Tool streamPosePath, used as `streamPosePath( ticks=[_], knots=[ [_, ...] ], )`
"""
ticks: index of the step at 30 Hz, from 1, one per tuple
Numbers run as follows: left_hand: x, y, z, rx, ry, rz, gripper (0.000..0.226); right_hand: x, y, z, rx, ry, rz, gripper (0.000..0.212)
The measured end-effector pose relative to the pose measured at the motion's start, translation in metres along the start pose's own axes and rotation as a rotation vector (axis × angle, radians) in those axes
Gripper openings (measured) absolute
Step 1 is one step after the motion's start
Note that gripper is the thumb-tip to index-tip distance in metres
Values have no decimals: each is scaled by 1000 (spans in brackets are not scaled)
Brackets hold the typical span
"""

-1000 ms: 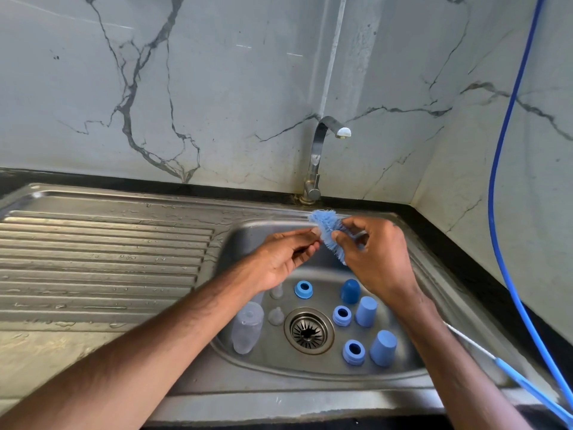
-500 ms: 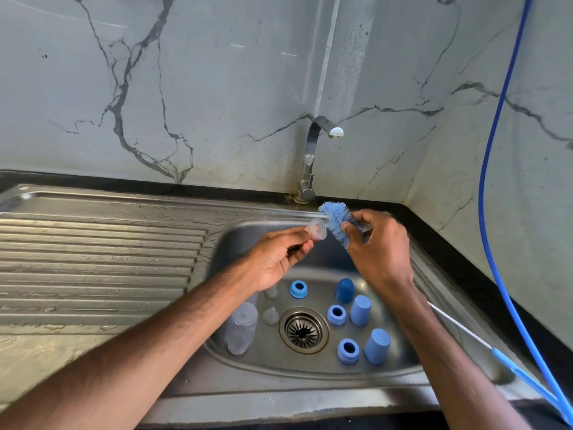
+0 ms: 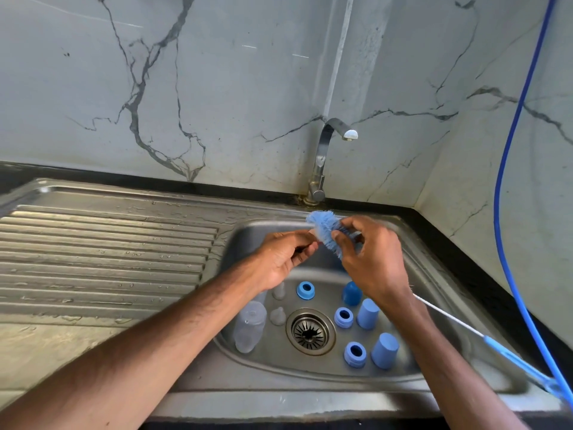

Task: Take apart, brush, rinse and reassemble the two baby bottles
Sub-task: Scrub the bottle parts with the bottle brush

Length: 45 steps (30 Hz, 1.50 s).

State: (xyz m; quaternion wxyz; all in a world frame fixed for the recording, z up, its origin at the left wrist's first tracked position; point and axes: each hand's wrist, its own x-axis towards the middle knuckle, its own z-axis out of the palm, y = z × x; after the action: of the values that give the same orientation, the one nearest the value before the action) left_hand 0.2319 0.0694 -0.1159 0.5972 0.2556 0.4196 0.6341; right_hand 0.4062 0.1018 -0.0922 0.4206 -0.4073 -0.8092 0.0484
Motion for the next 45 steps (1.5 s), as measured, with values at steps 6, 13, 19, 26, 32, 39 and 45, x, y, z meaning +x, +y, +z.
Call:
streamPosePath(
  ticks=[6,13,19,26,32,39,45],
  knots=[
    [-1,-4,17,-14,-48,1,13,11,16,-10,-27,99,181,11],
    [0,-3,7,12,63,-15,6,3,-2,7,-2,13,44,8],
    [1,0,8,22,94,-4,10,6,11,-4,2,94,83,9],
    [0,-3,12,26,80,-17,10,8,3,6,-4,19,61,11],
    [4,0,5,12,113,-15,7,1,7,3,33,37,-13,12],
    [2,3,9,21,28,7,13,12,15,-3,15,105,93,11],
    [3,2,6,74,5,24,15,6,7,7,37,12,62,13]
  ],
)
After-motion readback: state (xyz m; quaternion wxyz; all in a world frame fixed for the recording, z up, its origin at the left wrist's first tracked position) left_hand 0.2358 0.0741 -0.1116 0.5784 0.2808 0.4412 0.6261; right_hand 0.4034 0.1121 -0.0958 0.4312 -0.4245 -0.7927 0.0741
